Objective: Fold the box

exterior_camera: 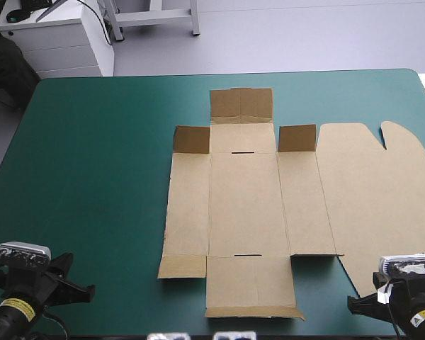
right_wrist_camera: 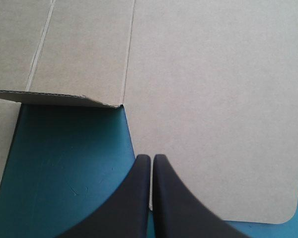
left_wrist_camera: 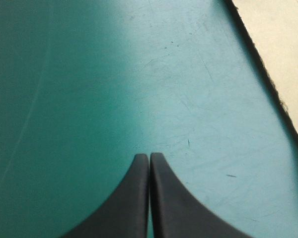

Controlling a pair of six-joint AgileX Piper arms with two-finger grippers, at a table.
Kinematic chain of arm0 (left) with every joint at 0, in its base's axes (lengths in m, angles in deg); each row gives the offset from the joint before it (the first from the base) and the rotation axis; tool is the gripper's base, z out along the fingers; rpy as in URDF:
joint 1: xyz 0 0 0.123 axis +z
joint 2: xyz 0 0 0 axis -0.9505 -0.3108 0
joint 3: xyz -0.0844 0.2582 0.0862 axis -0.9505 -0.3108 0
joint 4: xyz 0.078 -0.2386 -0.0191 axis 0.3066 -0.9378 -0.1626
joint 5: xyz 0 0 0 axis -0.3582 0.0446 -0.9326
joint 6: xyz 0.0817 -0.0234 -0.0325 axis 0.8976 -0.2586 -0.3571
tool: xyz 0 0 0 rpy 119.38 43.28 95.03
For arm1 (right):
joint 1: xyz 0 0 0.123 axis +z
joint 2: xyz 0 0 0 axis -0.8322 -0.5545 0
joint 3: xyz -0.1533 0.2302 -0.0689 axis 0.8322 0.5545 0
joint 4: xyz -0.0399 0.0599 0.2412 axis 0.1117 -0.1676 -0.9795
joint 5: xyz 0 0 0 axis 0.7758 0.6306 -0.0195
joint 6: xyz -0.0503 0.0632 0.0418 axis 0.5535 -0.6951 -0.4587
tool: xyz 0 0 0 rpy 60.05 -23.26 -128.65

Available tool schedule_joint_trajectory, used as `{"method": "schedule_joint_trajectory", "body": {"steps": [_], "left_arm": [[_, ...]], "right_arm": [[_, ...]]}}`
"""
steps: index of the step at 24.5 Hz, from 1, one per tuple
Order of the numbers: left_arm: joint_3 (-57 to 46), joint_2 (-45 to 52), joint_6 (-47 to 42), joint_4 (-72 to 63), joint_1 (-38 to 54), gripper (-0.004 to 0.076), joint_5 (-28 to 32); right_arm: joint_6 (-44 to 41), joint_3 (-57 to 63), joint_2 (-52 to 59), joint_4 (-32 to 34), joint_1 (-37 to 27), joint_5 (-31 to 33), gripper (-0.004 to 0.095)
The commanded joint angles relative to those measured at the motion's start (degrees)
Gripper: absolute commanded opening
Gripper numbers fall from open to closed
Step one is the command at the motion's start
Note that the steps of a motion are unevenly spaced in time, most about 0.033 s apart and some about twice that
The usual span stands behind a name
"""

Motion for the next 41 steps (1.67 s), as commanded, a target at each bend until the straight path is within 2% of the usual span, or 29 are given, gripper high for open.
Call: {"method": "schedule_joint_trajectory", "body": {"steps": [1, 12, 19, 24, 31, 35, 38, 41], "left_arm": [[1.3, -0.6, -0.1, 0.4, -0.2, -0.0008, 3.7], [1.6, -3.3, -0.1, 0.9, -0.2, -0.0008, 3.2], [11.8, -21.1, -0.4, 1.0, -0.2, -0.0008, 4.2], [18.7, -37.2, -1.6, -0.1, -0.1, -0.0008, 10.6], [23.1, -51.6, -1.2, -9.1, 0.7, -0.0008, 16.9], [24.6, -57.1, 7.5, -21.7, 5.2, -0.0008, 18.1], [24.7, -59.0, 19.7, -38.2, 10.4, -0.0008, 17.6], [24.7, -60.3, 34.7, -55.4, 15.9, -0.0008, 12.7]], "right_arm": [[0.1, -1.4, -0.6, -0.7, 0.2, -3.3, 0.0000], [0.1, -1.4, -0.6, -0.7, 0.2, -3.3, 0.0000], [0.1, -1.4, -0.6, -0.7, 0.2, -3.3, 0.0000], [0.1, -1.4, -0.6, -0.7, 0.2, -3.3, 0.0000], [0.1, -1.4, -0.6, -0.7, 0.2, -3.3, 0.0000], [0.1, -1.4, -0.6, -0.7, 0.2, -3.3, 0.0000], [0.1, -1.4, -0.6, -0.7, 0.2, -3.3, 0.0000], [0.1, -1.4, -0.6, -0.7, 0.2, -3.3, 0.0000]]}}
